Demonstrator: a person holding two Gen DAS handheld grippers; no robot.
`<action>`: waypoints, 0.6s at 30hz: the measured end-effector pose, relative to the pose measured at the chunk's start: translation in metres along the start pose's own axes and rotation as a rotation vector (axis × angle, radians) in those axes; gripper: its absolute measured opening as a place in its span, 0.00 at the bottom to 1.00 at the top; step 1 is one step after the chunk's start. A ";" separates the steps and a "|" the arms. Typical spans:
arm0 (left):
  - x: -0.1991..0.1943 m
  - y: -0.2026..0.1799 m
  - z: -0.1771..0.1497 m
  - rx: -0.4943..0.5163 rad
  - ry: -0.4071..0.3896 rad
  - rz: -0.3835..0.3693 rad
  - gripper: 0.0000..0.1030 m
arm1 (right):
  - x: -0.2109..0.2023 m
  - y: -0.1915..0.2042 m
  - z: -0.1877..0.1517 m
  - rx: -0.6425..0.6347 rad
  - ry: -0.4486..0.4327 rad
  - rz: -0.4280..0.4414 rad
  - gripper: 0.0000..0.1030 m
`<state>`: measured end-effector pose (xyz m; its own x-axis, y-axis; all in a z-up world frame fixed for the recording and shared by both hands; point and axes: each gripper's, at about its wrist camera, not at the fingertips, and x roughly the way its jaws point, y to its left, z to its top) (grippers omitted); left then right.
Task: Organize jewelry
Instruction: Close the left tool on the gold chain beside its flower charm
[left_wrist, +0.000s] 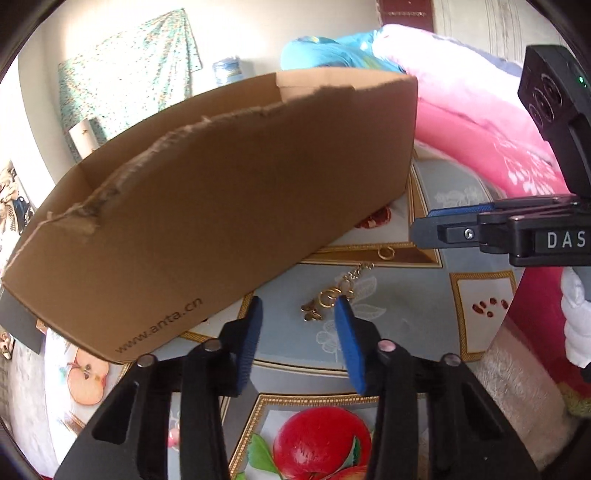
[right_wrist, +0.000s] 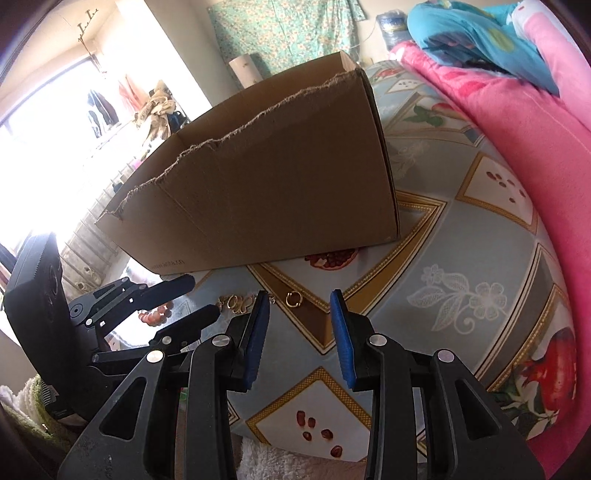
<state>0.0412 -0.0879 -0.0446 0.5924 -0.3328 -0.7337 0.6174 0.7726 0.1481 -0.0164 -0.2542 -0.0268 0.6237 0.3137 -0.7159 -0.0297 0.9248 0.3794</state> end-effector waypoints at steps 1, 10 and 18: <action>0.003 0.000 0.000 0.004 0.010 -0.004 0.29 | 0.002 -0.001 0.002 0.002 0.004 0.002 0.31; 0.010 -0.002 0.002 0.036 0.022 -0.058 0.06 | 0.006 -0.002 0.006 0.016 0.004 0.010 0.32; 0.008 -0.002 0.000 0.023 0.033 -0.064 0.06 | -0.001 -0.007 0.003 0.017 0.001 0.005 0.32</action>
<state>0.0449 -0.0920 -0.0502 0.5342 -0.3623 -0.7638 0.6652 0.7377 0.1153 -0.0146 -0.2619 -0.0267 0.6229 0.3186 -0.7145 -0.0193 0.9193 0.3932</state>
